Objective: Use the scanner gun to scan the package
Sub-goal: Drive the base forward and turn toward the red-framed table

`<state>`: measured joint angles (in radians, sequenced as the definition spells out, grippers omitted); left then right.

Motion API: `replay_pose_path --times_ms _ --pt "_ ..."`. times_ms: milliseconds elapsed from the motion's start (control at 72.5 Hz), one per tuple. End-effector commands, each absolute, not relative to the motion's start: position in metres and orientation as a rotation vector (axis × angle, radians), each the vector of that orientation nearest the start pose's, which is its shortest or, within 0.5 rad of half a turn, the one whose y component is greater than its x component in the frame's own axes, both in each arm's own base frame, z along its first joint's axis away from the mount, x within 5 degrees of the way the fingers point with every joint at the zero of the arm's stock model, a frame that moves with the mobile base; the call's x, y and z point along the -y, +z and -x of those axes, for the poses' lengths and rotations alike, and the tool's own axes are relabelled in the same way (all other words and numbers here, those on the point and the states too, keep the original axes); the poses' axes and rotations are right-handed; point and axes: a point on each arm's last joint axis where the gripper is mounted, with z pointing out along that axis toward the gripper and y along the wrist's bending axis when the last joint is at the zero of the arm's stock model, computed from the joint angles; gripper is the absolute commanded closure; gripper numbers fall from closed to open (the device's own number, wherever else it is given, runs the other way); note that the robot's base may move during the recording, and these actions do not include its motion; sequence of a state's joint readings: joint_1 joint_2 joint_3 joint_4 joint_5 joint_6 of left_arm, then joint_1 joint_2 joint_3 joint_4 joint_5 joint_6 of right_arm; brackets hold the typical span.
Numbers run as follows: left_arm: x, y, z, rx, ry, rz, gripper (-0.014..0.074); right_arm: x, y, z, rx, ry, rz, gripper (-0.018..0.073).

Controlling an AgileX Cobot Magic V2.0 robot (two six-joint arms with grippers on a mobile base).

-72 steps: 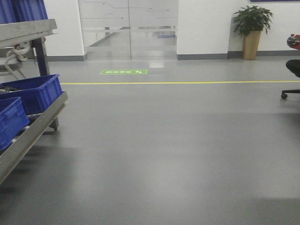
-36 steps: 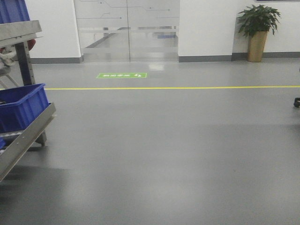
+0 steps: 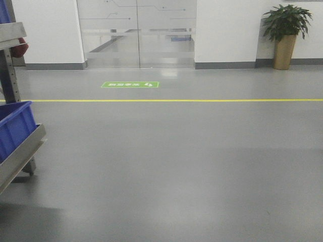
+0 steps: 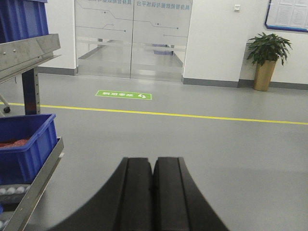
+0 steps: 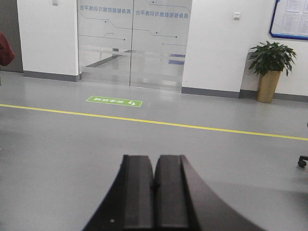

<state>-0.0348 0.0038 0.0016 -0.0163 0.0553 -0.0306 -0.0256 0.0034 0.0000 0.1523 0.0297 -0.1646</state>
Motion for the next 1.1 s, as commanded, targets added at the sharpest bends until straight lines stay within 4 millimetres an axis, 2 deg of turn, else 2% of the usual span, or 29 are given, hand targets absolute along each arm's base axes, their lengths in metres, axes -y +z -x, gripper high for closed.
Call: replay_pose_path --times_ms 0,1090 --pt "0.0021 0.2099 -0.0563 -1.52 -0.07 0.011 0.0708 0.0015 0.2126 -0.0562 -1.49 -0.037 -0.007 0.0727" --pt "0.0021 0.2099 -0.0563 -1.52 -0.07 0.011 0.0708 0.0015 0.2126 -0.0562 -1.49 -0.037 -0.007 0.0727"
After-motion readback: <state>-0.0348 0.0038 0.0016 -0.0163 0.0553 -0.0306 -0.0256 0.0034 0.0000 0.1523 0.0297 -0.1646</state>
